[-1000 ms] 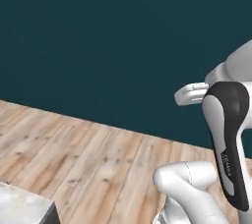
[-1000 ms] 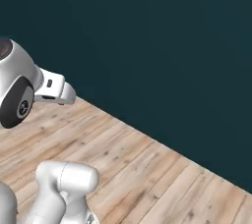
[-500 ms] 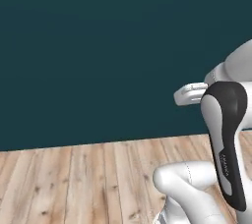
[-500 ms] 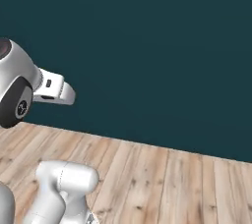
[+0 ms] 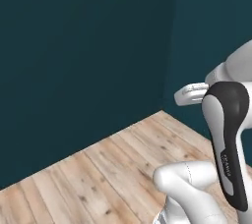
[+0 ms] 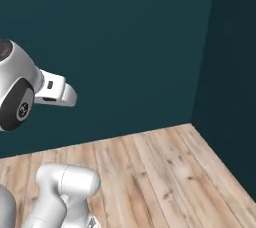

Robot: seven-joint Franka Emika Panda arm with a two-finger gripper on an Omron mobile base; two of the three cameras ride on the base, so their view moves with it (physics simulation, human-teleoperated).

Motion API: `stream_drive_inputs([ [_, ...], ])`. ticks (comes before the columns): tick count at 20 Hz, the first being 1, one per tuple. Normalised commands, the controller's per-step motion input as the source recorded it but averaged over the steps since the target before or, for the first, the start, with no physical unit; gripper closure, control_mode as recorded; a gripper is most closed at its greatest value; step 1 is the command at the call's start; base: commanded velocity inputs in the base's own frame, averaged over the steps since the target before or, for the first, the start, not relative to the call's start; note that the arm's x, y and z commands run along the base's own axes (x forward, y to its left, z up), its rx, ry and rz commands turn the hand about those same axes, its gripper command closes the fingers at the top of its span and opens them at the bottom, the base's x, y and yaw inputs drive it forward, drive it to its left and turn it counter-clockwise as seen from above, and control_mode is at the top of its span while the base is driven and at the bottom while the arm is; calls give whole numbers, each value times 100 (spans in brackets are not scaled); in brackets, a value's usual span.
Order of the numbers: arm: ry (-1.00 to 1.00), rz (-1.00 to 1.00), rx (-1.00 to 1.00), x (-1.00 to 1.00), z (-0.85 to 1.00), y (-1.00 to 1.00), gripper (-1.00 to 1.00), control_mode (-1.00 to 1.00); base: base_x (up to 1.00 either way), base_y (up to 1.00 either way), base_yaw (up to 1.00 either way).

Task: Open the fridge, remove the apple, tomato, and steak, and place them on any counter.

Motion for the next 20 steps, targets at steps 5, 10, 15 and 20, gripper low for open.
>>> stream_drive_inputs([
  [5, 0, 0, 0, 0, 0, 0, -100, 100, 0, -57, -82],
  [10, 0, 0, 0, 0, 0, 0, -100, 100, 0, -64, -79],
  [15, 0, 0, 0, 0, 0, 0, -100, 100, -9, -53, -74],
  [20, 0, 0, 0, 0, 0, 0, -100, 100, -41, -35, -66],
])
